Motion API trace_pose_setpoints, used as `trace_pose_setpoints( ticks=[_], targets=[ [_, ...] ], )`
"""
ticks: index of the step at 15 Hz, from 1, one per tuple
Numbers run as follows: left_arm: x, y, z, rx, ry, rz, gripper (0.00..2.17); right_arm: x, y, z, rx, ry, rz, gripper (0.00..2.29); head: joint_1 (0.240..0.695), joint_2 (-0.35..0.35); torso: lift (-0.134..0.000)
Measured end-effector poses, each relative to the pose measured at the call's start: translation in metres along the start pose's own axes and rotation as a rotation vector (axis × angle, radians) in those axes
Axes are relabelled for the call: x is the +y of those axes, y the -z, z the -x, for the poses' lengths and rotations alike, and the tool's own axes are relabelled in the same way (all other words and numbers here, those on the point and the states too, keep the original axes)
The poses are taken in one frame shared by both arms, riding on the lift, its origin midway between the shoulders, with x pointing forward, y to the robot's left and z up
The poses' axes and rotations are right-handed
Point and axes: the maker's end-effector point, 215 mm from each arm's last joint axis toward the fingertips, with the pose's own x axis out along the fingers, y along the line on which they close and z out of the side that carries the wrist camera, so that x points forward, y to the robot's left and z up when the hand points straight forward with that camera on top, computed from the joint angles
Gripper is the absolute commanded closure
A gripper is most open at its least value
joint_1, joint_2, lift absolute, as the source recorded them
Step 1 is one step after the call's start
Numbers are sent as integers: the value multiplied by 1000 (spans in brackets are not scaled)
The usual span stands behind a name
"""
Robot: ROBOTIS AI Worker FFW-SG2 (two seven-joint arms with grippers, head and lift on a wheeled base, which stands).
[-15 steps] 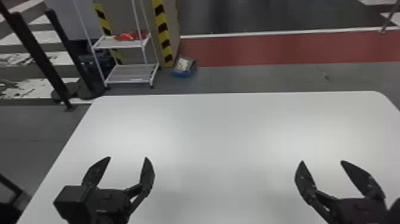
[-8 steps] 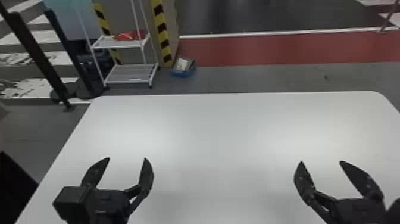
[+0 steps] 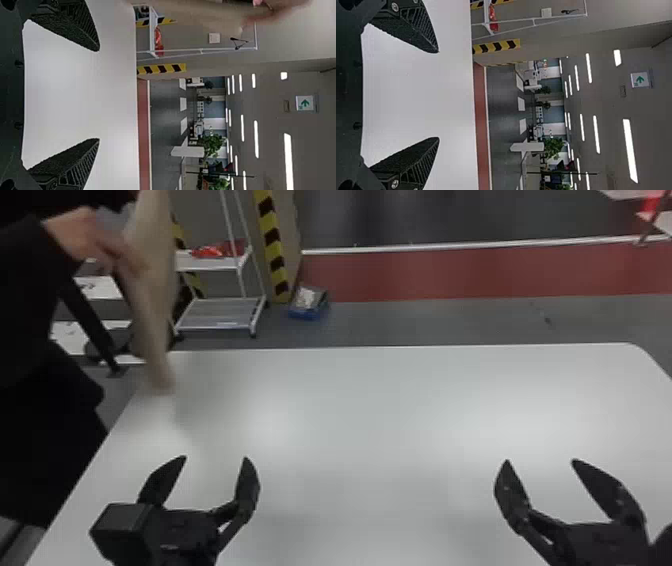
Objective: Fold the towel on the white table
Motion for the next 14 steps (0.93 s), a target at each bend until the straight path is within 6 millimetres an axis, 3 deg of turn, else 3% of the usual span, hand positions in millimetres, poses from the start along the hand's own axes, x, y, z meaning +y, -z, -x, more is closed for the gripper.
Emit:
trace_pose_setpoints(
  ticks=[14],
  targets=[
    [-1,1,0,1,2,0,63,0,0,0,0,0,-2,97,695,122,-126]
  ],
)
